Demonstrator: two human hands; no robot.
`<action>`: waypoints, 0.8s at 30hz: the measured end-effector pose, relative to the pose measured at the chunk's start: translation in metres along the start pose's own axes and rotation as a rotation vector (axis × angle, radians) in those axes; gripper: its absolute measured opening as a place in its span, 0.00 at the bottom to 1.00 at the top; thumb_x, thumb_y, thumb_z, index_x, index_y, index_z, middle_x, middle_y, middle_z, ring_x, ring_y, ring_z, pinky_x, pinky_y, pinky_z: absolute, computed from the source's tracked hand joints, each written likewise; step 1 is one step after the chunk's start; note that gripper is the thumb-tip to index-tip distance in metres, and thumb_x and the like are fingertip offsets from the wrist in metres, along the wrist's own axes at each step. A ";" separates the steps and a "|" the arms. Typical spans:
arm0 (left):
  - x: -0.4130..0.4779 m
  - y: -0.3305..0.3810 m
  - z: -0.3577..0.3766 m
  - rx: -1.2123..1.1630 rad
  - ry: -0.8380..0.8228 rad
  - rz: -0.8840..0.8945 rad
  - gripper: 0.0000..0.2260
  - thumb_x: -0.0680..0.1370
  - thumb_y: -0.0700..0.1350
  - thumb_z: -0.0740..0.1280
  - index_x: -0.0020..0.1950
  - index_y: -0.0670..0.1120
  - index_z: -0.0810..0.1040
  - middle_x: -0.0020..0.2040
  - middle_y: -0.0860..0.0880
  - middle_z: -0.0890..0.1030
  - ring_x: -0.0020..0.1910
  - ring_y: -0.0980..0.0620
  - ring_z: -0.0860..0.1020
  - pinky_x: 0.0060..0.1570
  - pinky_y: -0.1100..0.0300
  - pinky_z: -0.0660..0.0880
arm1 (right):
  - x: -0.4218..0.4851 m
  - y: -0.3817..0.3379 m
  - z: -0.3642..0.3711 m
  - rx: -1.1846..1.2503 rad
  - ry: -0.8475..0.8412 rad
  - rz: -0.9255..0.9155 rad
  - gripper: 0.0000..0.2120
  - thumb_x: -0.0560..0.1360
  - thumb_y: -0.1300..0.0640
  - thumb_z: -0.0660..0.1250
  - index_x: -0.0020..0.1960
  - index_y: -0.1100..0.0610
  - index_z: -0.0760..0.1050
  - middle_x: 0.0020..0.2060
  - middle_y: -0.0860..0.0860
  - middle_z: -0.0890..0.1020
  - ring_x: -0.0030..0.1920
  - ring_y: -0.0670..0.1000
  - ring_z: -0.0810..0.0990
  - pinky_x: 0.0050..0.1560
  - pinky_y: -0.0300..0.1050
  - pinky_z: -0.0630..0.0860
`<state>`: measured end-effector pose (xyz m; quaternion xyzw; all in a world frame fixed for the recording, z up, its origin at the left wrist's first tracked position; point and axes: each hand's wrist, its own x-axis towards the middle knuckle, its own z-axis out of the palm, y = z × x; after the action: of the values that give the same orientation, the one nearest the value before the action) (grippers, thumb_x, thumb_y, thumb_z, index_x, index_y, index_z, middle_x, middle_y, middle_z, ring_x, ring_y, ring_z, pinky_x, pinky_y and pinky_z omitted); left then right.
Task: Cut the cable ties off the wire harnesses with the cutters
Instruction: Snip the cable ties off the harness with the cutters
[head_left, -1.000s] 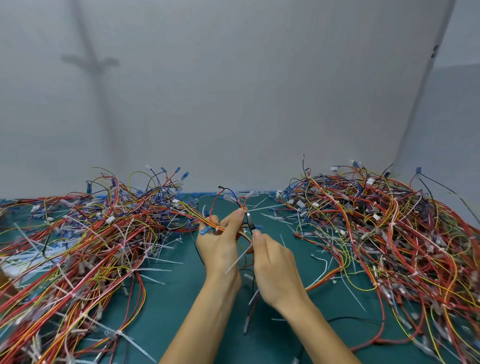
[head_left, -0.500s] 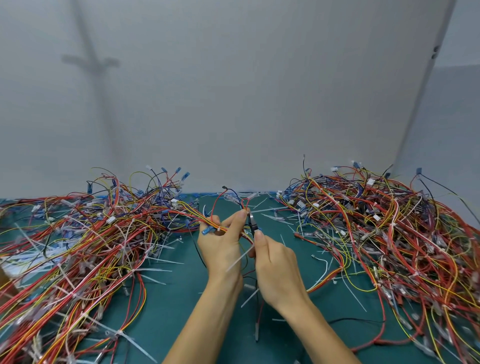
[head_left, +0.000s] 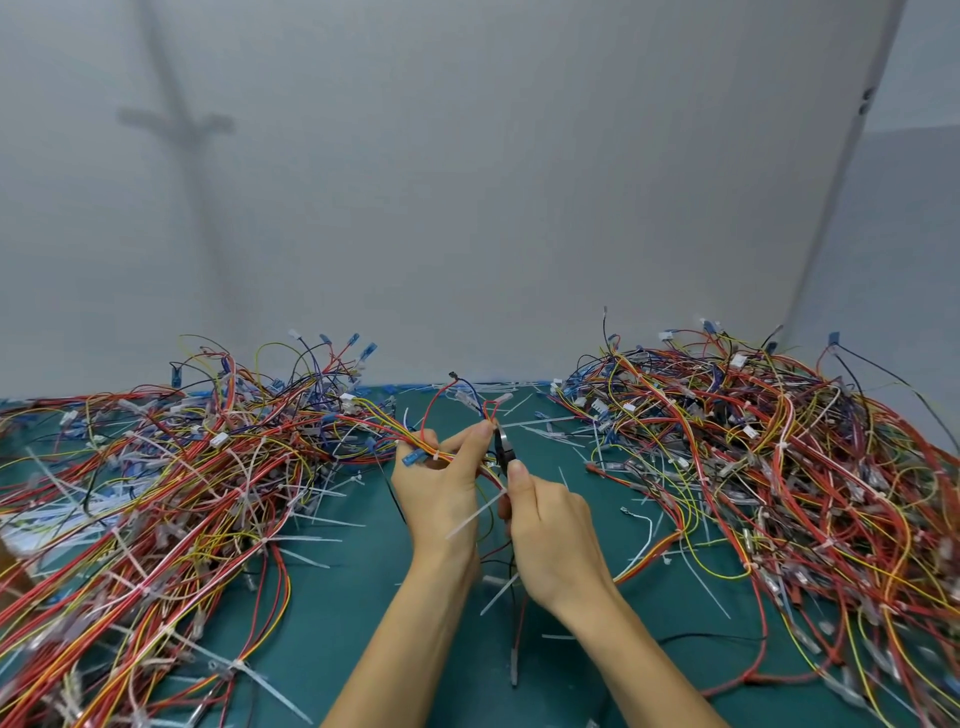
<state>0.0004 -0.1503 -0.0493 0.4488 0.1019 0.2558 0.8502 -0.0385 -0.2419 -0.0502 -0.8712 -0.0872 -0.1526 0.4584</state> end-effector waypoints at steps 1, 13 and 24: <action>-0.001 0.001 0.000 0.005 -0.002 0.002 0.19 0.69 0.34 0.77 0.54 0.30 0.74 0.40 0.44 0.86 0.66 0.36 0.74 0.68 0.38 0.68 | 0.000 0.001 0.000 0.003 0.000 0.001 0.26 0.84 0.49 0.49 0.37 0.62 0.74 0.27 0.49 0.73 0.36 0.56 0.75 0.41 0.53 0.67; 0.000 0.023 -0.005 0.205 -0.227 -0.119 0.11 0.81 0.46 0.60 0.47 0.47 0.81 0.40 0.49 0.86 0.27 0.59 0.75 0.34 0.63 0.73 | 0.011 0.009 -0.004 0.390 0.132 0.160 0.24 0.78 0.38 0.56 0.35 0.51 0.79 0.28 0.43 0.79 0.31 0.46 0.75 0.41 0.51 0.74; 0.005 0.033 -0.015 0.354 -0.521 0.051 0.05 0.77 0.40 0.68 0.44 0.39 0.79 0.48 0.42 0.86 0.42 0.44 0.83 0.42 0.57 0.82 | 0.014 0.010 -0.010 0.459 0.077 0.117 0.06 0.69 0.55 0.78 0.41 0.53 0.81 0.37 0.47 0.85 0.40 0.47 0.84 0.46 0.44 0.80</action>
<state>-0.0124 -0.1213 -0.0306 0.6426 -0.0879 0.1316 0.7497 -0.0238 -0.2555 -0.0478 -0.7412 -0.0514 -0.1349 0.6556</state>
